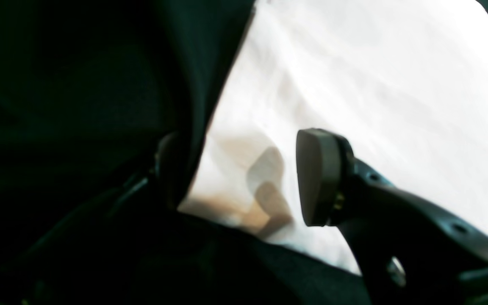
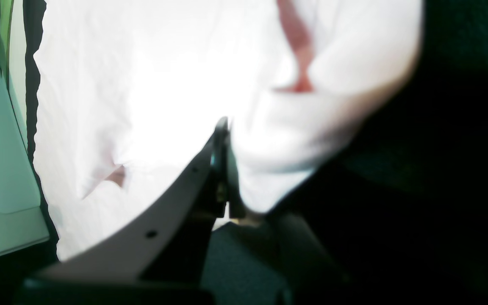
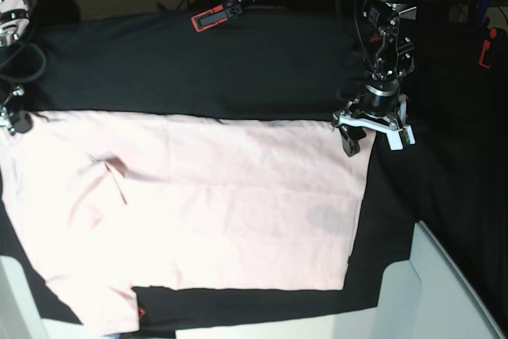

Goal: Fold the T-shirt properly
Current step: 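Grasp the pink shirt's corners with the left and right grippers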

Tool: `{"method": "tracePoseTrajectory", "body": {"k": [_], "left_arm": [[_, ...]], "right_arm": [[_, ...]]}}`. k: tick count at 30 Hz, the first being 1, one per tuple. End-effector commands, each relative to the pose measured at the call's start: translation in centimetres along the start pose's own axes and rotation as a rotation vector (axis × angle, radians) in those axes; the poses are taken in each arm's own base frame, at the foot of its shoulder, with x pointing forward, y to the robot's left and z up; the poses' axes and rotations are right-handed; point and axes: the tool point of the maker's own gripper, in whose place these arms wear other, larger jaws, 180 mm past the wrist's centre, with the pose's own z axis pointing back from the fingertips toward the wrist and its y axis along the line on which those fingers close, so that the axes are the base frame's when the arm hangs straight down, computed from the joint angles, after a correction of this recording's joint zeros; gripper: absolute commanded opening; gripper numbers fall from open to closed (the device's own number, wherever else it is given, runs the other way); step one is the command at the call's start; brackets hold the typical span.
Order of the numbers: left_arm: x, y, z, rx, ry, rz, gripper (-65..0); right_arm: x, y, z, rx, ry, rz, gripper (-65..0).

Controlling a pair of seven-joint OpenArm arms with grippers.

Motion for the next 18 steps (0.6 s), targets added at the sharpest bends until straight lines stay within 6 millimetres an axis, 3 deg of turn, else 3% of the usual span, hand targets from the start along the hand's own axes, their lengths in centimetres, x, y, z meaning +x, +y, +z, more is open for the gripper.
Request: {"method": "tracePoseTrajectory", "body": {"k": [1, 14, 16, 18], "left_arm": [[0.1, -0.46, -0.15, -0.012, 0.007, 0.003, -25.9], [-0.05, -0.16, 0.06, -0.005, 0.008, 0.005, -26.7], [-0.05, -0.16, 0.06, -0.005, 0.008, 0.005, -31.2], [-0.07, -0.02, 0.07, -0.001, 0.008, 0.006, -41.0]], "right_arm": [[2.44, 0.39, 0.57, 0.011, -0.049, 0.023, -65.0], [2.52, 0.36, 0.61, 0.01, -0.05, 0.024, -65.0], [2.52, 0.36, 0.61, 0.01, -0.05, 0.024, -65.0], [2.52, 0.36, 0.61, 0.01, -0.05, 0.024, -65.0]]}}
